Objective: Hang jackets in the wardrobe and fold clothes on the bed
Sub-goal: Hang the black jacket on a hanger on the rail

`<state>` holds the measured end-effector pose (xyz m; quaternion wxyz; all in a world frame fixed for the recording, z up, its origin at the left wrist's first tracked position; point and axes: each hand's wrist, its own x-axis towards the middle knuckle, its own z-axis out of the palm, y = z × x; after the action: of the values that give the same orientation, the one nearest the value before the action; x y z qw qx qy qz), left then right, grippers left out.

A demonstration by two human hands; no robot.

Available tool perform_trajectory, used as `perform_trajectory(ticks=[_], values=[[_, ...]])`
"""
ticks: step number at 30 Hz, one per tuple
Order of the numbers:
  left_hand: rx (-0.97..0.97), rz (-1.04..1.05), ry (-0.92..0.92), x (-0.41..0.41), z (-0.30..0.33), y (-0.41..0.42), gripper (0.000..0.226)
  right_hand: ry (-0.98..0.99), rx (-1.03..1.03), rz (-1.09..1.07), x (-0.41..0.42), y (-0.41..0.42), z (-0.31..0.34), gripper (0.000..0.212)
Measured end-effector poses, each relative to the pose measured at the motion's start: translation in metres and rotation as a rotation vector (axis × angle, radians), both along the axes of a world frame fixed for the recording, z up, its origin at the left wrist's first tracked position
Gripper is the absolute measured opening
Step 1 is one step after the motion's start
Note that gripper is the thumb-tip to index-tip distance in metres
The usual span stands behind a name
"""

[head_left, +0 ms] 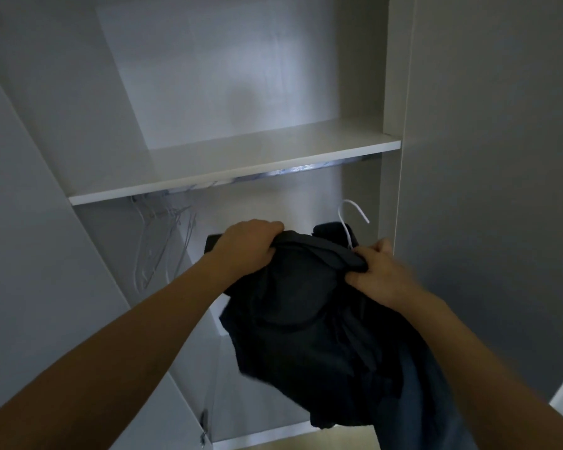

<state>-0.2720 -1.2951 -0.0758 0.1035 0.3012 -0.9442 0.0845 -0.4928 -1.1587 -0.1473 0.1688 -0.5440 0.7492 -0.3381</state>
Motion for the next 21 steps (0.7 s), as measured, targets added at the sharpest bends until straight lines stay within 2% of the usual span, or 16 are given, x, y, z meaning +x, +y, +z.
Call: perform_trajectory(ticks=[2, 3, 4, 5, 7, 9, 10, 13, 14, 18, 20, 21], values=[[-0.079, -0.101, -0.04, -0.009, 0.008, 0.001, 0.01, -0.132, 0.022, 0.074, -0.003, 0.005, 0.0, 0.082], [-0.106, -0.165, -0.064, -0.015, 0.012, 0.003, 0.011, -0.166, 0.01, 0.101, -0.001, 0.005, 0.0, 0.094], [-0.129, -0.234, -0.074, -0.022, 0.015, 0.007, 0.01, -0.168, -0.007, 0.131, 0.003, 0.002, -0.001, 0.094], [-0.148, -0.289, -0.075, -0.029, 0.018, 0.011, 0.008, -0.142, -0.03, 0.148, 0.006, -0.002, -0.003, 0.083], [-0.161, -0.34, -0.043, -0.04, 0.022, 0.016, 0.005, -0.099, -0.108, 0.124, 0.009, -0.011, -0.006, 0.041], [-0.15, -0.265, -0.058, -0.04, 0.023, 0.011, 0.013, -0.155, -0.194, 0.03, 0.003, -0.016, -0.011, 0.01], [-0.113, -0.193, -0.101, -0.037, 0.021, 0.005, 0.019, -0.187, -0.23, -0.008, -0.001, -0.015, -0.014, 0.007], [0.149, -0.034, -0.136, -0.029, 0.007, -0.005, 0.021, -0.252, -0.245, -0.04, -0.008, -0.01, -0.017, 0.013], [0.148, -0.032, -0.111, -0.029, 0.002, -0.006, 0.017, -0.261, -0.185, -0.014, -0.008, -0.007, -0.015, 0.016], [-0.24, -0.238, -0.091, -0.036, -0.009, -0.004, 0.007, -0.363, 0.158, 0.158, -0.01, 0.008, 0.002, 0.053], [-0.317, -0.367, -0.104, -0.042, -0.007, -0.002, 0.007, -0.404, 0.155, 0.167, -0.012, 0.011, 0.009, 0.066], [-0.333, -0.398, -0.138, -0.045, -0.004, 0.0, 0.009, -0.396, 0.14, 0.182, -0.011, 0.011, 0.011, 0.066]])
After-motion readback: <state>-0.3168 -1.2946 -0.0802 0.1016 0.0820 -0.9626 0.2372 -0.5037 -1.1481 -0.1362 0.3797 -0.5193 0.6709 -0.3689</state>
